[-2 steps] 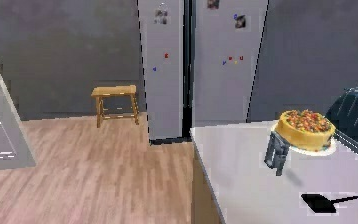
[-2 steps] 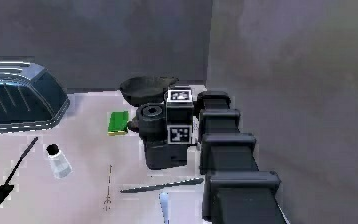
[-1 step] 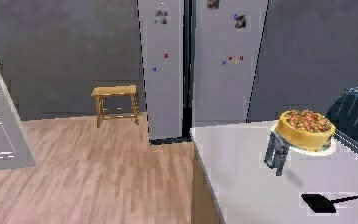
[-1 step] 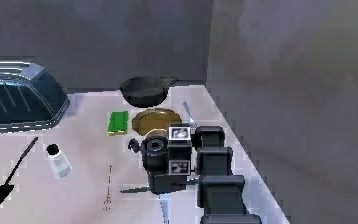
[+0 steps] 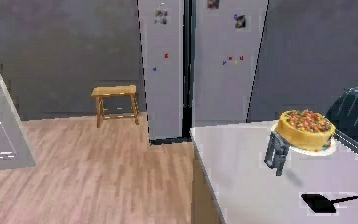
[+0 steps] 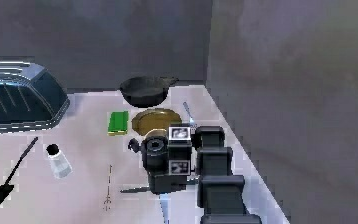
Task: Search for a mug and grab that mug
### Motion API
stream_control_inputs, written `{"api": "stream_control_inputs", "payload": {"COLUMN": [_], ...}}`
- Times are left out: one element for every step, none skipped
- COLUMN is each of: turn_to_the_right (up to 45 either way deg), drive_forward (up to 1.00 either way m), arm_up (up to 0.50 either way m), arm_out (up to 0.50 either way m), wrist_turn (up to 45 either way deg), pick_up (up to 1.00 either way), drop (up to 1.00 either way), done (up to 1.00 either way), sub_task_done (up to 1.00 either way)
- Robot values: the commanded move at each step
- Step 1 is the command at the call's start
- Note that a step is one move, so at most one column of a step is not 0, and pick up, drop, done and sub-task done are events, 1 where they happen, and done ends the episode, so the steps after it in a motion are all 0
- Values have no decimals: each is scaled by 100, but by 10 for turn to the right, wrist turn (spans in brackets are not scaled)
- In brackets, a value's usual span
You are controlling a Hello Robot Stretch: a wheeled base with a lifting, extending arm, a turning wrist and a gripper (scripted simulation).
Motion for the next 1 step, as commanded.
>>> {"api": "stream_control_inputs", "payload": {"turn_to_the_right": [0], "drive_forward": [0], "arm_up": [6], "arm_out": [0], "wrist_turn": [0], "pick_up": [0], "drop": [0], "done": [0], "sub_task_done": [0]}}
